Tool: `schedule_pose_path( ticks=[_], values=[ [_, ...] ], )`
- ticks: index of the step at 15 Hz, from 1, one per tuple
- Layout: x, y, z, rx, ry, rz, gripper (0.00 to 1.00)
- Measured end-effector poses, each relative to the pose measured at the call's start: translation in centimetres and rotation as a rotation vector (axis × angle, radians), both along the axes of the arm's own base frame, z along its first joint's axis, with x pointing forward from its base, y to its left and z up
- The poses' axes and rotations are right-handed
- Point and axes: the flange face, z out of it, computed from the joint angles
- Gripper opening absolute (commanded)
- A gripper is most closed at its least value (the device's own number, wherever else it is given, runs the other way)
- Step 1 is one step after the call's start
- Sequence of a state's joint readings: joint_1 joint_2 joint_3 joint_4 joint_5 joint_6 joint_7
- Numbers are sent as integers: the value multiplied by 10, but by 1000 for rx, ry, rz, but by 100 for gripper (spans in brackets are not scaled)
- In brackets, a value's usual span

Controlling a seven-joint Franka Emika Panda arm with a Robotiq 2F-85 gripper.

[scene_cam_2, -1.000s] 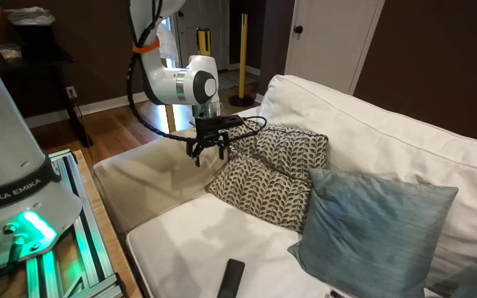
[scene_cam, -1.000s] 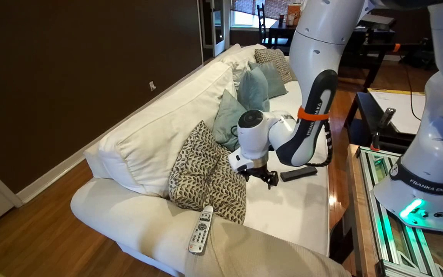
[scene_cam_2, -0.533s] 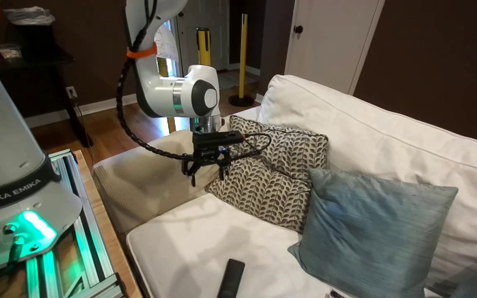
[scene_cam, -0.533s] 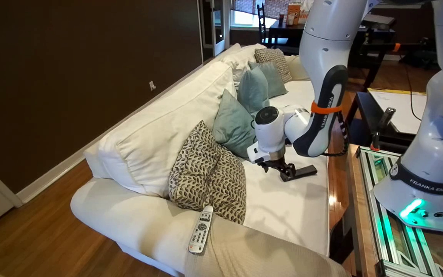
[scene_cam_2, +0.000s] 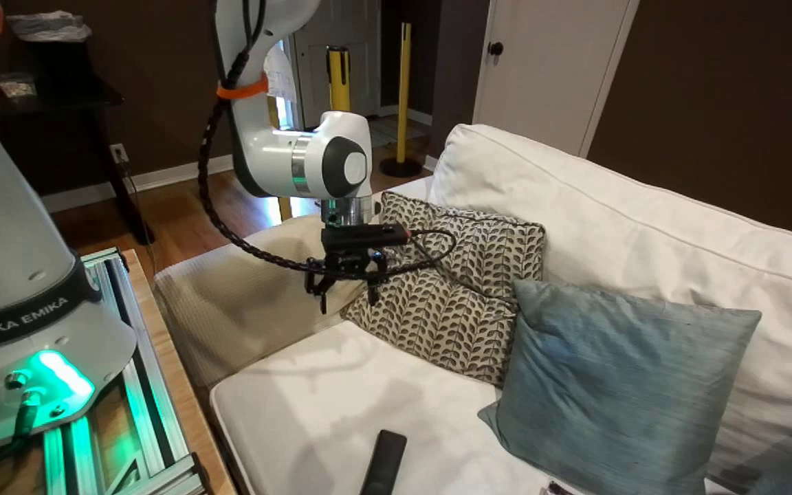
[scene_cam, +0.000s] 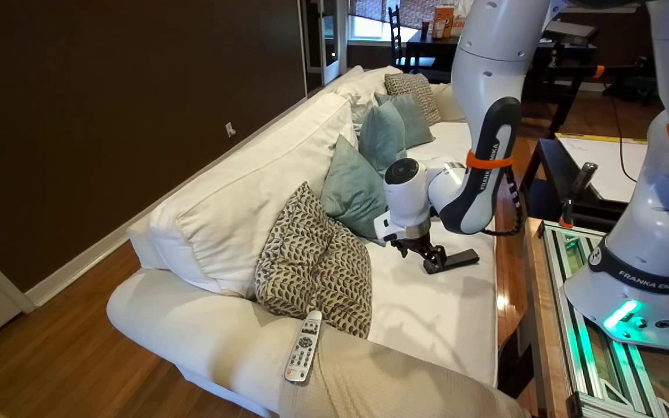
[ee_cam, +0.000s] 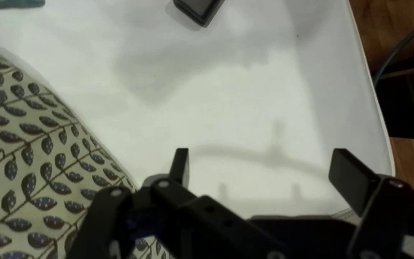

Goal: Put both remote controls into the armrest

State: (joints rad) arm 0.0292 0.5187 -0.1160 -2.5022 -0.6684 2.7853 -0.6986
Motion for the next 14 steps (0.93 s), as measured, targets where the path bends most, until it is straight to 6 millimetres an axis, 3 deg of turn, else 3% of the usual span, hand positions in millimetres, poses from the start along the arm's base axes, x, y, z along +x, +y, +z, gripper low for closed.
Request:
schedule_pose_path(
  ticks=[5, 14],
  values=[
    [-19, -56, -17, -68, 14, -258, 100],
    [-61, -149, -69, -152, 76, -476, 100]
  ],
)
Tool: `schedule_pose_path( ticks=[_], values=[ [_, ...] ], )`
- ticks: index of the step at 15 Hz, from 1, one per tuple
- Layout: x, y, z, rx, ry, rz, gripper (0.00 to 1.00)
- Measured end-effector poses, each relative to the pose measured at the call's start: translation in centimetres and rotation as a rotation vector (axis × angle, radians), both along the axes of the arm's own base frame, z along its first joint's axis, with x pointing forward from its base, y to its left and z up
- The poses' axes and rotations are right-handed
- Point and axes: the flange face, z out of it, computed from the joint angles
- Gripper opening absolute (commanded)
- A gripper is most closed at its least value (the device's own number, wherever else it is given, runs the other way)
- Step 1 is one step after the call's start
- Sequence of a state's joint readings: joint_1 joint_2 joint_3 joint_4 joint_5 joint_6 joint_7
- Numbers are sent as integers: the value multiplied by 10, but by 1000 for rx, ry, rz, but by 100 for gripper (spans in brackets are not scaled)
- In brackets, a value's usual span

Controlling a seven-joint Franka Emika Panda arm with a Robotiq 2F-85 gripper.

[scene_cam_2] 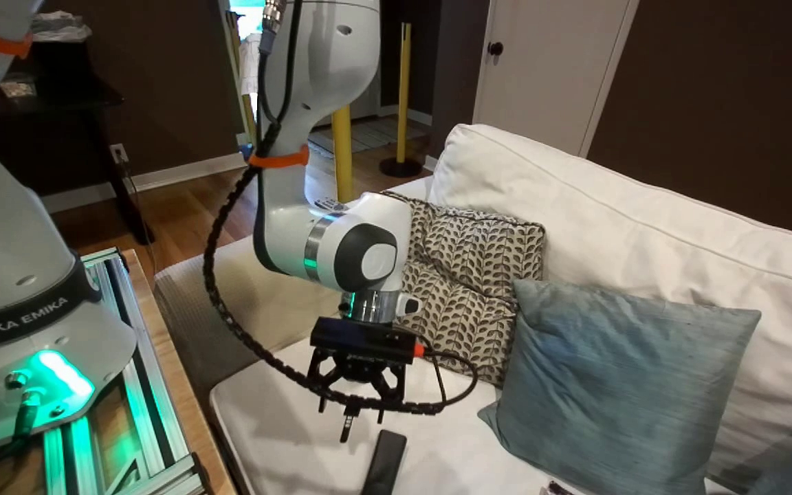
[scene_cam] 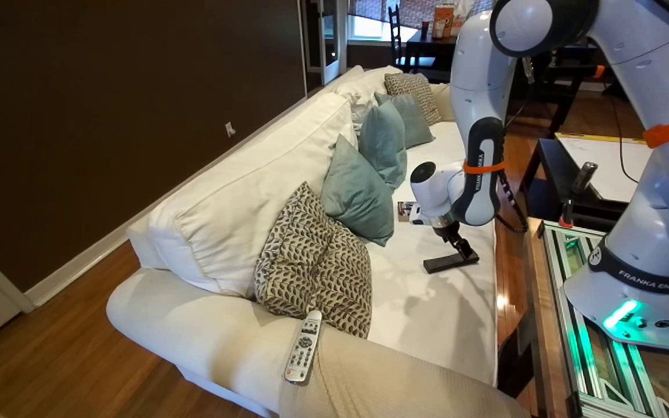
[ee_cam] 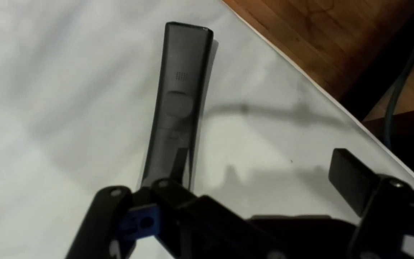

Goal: Put both remote controls into the armrest

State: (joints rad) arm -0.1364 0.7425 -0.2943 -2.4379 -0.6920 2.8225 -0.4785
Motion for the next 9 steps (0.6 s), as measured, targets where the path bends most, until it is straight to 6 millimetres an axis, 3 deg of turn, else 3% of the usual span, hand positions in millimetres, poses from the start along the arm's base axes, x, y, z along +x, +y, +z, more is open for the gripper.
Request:
schedule_pose_path(
  ticks=[4, 9],
  values=[
    [-2, -32, -20, -26, 1, -33, 100],
    [-2, -51, -52, -27, -7, -42, 100]
  ],
)
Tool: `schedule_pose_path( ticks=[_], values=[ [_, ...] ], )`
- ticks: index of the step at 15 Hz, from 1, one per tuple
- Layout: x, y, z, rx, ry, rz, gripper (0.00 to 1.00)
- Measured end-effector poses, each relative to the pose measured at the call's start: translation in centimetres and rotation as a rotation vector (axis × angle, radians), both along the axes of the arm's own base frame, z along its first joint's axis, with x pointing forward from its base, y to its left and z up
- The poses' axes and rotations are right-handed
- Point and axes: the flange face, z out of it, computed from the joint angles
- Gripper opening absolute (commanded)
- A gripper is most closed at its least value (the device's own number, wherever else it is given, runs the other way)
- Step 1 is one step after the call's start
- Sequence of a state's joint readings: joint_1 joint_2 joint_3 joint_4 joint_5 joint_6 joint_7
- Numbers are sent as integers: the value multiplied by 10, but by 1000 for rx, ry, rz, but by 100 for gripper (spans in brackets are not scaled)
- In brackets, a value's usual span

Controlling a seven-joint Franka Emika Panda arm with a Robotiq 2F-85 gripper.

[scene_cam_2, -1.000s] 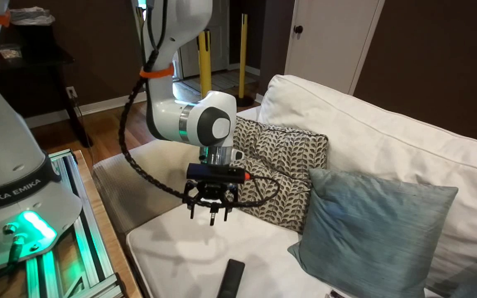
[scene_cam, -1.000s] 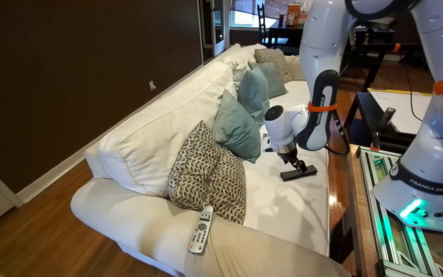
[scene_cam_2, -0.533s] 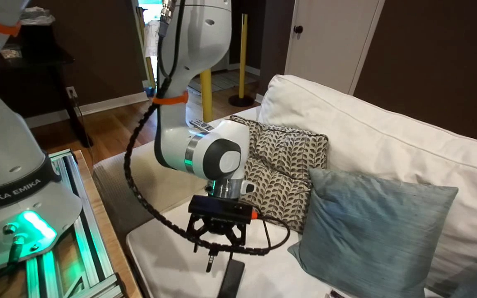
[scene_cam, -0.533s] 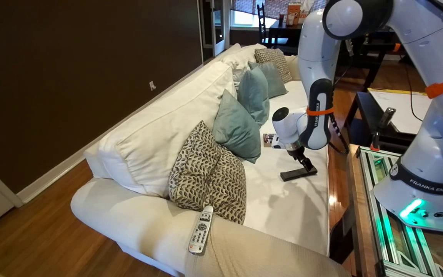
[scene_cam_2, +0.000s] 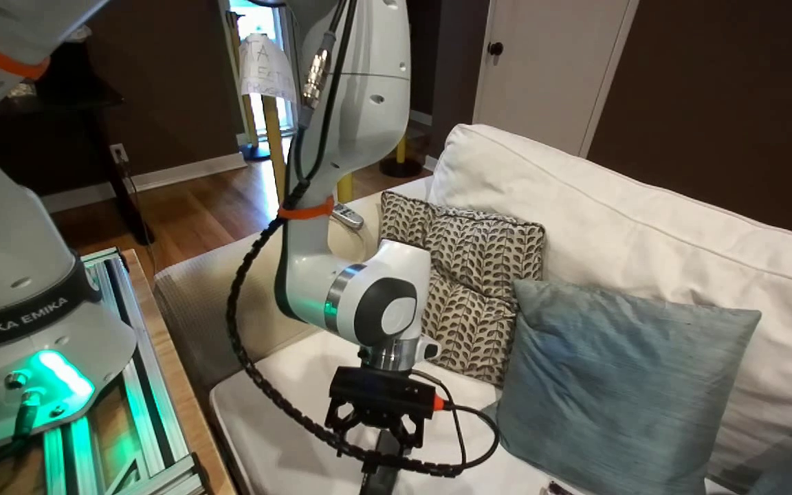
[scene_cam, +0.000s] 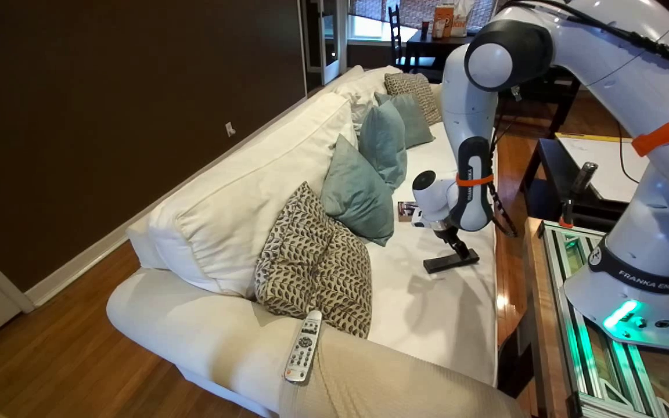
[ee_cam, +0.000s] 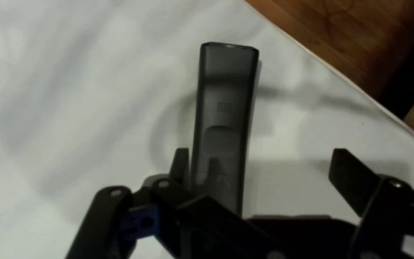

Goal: Put both remote controls into the armrest

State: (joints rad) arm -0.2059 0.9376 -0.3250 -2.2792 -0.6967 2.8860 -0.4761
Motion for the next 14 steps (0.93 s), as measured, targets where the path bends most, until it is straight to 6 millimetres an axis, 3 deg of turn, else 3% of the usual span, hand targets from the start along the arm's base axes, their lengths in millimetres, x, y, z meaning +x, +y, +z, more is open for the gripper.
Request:
schedule_pose_path(
  ticks=[9, 10, 11, 14],
  values=[
    [10, -7, -43, 2, -88, -16, 100],
    [11, -7, -47, 1, -94, -18, 92],
    [12, -8, -50, 1, -99, -18, 75],
    [16, -9, -57, -3, -109, -22, 49]
  ],
)
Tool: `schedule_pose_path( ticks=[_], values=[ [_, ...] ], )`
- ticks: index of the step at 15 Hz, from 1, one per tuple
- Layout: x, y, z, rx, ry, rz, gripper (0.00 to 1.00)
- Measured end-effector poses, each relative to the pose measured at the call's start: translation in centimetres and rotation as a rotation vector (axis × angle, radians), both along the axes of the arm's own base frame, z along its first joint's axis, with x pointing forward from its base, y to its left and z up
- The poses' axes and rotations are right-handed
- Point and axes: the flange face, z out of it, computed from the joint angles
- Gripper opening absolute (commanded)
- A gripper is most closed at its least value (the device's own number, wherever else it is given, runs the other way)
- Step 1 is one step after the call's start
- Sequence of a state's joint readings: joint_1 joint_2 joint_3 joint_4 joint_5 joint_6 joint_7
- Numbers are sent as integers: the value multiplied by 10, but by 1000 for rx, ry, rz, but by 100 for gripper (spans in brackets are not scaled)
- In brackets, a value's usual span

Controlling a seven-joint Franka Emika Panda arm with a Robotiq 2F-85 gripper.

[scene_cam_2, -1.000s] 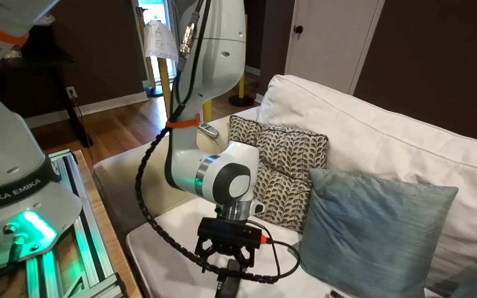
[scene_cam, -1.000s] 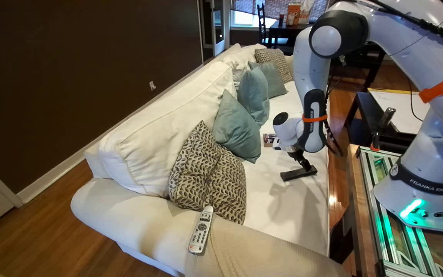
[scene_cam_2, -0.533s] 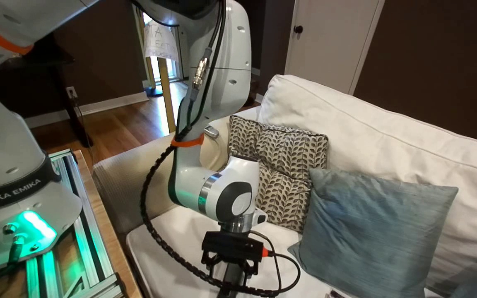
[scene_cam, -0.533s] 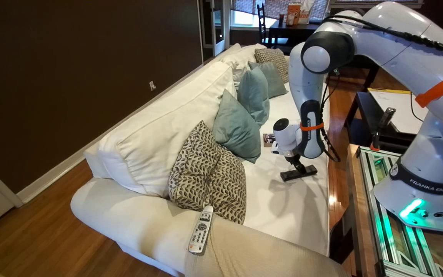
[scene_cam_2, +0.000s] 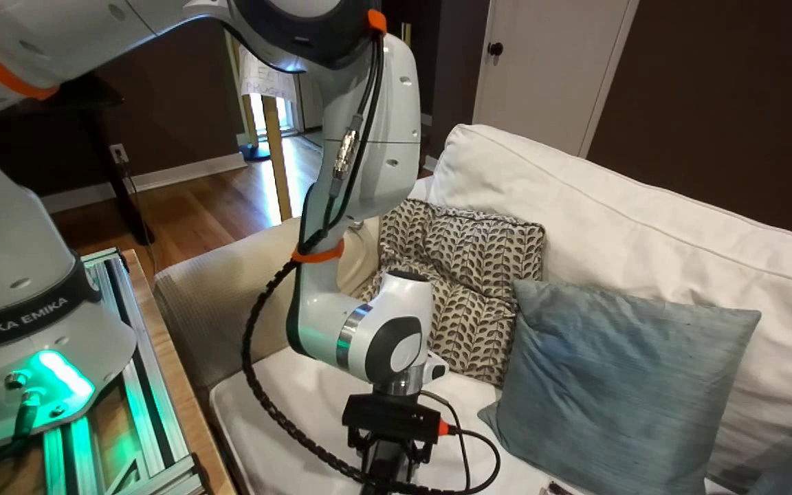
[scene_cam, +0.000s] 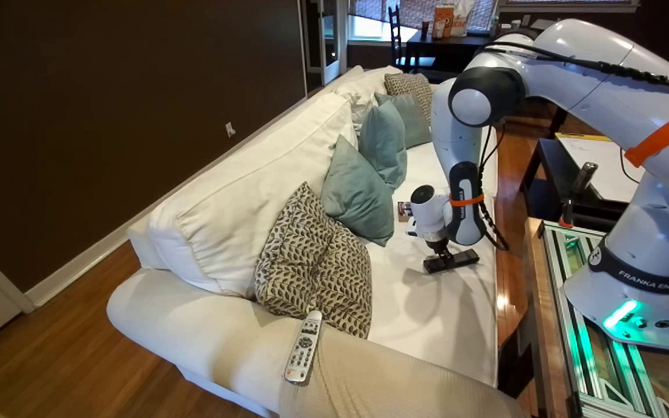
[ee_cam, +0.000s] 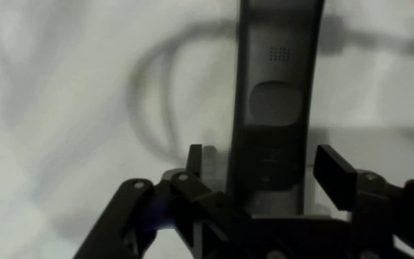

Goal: Put both remote controls into the armrest

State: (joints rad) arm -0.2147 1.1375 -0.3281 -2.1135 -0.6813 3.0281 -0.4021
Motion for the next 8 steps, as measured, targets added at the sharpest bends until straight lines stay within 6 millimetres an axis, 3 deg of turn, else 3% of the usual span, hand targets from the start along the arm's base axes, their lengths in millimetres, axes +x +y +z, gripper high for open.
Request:
schedule_pose_path(
  ticks=[3, 8],
  values=[
    [1, 1, -4, 0, -2, -6, 29],
    [2, 2, -5, -1, -5, -17, 29]
  ],
)
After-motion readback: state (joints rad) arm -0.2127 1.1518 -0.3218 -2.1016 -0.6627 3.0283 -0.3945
